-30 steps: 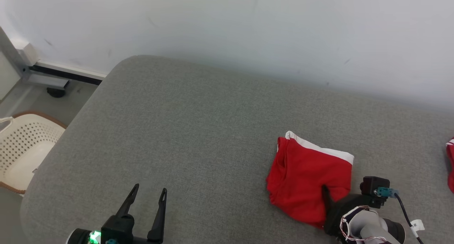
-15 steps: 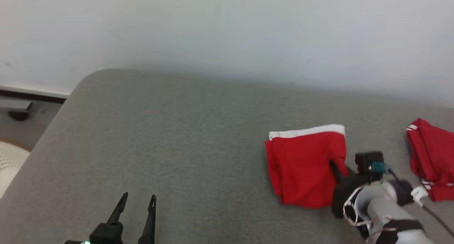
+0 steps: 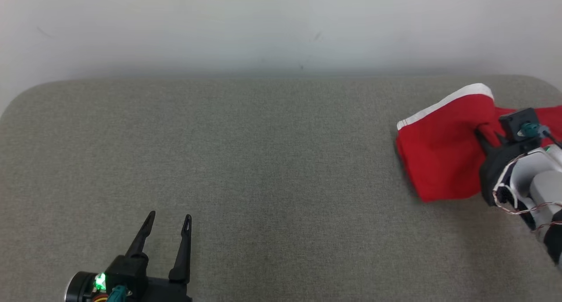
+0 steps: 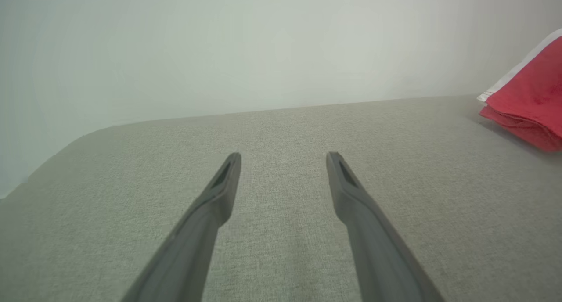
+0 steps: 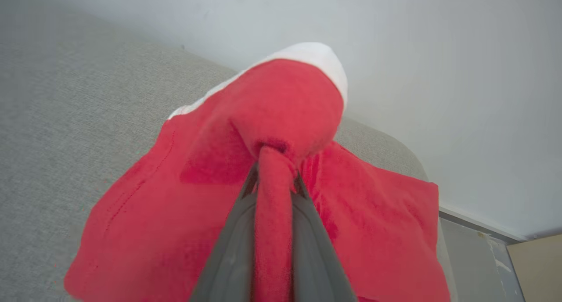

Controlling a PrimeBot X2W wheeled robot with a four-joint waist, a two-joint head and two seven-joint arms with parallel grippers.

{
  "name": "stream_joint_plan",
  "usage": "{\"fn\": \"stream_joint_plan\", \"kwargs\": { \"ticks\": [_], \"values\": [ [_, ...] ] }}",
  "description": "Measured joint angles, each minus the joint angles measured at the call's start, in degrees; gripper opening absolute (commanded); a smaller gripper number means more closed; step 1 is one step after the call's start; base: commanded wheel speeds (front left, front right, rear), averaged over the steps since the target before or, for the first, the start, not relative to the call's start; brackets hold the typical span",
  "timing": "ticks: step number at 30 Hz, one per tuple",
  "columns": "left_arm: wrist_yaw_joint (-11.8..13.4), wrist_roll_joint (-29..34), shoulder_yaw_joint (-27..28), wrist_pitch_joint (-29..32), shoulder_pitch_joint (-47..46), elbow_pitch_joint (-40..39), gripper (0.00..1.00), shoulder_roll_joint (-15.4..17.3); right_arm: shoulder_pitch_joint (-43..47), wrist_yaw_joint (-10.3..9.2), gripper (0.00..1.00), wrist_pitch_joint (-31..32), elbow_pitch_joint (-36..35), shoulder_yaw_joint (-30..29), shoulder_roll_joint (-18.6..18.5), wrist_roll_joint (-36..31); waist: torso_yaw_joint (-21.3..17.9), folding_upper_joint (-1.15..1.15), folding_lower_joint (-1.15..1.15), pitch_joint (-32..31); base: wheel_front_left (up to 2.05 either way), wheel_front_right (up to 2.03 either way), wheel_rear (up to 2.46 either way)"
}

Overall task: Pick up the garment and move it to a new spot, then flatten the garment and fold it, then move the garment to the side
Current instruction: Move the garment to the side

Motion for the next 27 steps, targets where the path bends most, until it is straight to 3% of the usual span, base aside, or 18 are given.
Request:
{"fn": "stream_joint_plan", "kwargs": {
  "ticks": [6,14,21,22,23,24,25,27],
  "values": [
    [-0.51,1.02,-0.47,0.22,-2.22,-0.47,1.0,0.85,-3.77,0.0,0.0,1.22,2.04,2.78,-5.87,3.31,-0.93,0.0,0.0,3.63,0.0,0.0,0.0],
    [-0.48,1.48,-0.58,1.08,-4.32,-2.46,1.0,1.99,-9.89,0.0,0.0,-0.08,7.22,2.32,-11.88,5.68,-0.15,0.0,0.01,8.24,0.0,0.0,0.0],
    [-0.35,1.53,-0.34,1.53,-5.08,-3.82,1.0,2.96,-12.09,0.0,0.0,-0.93,11.93,1.74,-12.33,6.23,0.71,0.0,0.01,11.95,0.0,0.0,0.0],
    [-0.34,1.53,-0.32,1.55,-5.43,-4.03,1.0,3.02,-12.14,0.0,0.18,-1.27,12.56,1.64,-12.25,6.22,0.82,0.0,0.01,12.4,0.0,0.0,0.0],
    [-0.26,1.53,-0.29,1.57,-5.62,-4.15,1.0,3.05,-12.15,0.0,0.43,-1.38,13.0,1.63,-12.14,6.12,0.93,0.0,0.01,12.79,0.0,0.0,0.0],
    [-0.18,1.53,-0.32,1.71,-5.63,-4.14,1.0,3.07,-12.14,0.0,0.43,-1.43,13.55,1.25,-11.96,6.14,1.05,0.01,0.01,13.09,0.0,0.0,0.0],
    [-0.15,1.52,-0.31,1.71,-5.64,-4.09,1.0,3.05,-12.14,0.0,1.0,-1.41,14.02,1.04,-11.73,6.11,1.18,0.01,0.01,13.29,0.0,0.0,0.0],
    [0.08,1.44,-0.26,1.69,-5.64,-3.55,1.0,3.01,-12.14,0.0,1.0,-2.6,14.54,0.54,-11.28,5.66,1.34,0.01,0.01,13.2,0.0,0.0,0.0]
  ]
}}
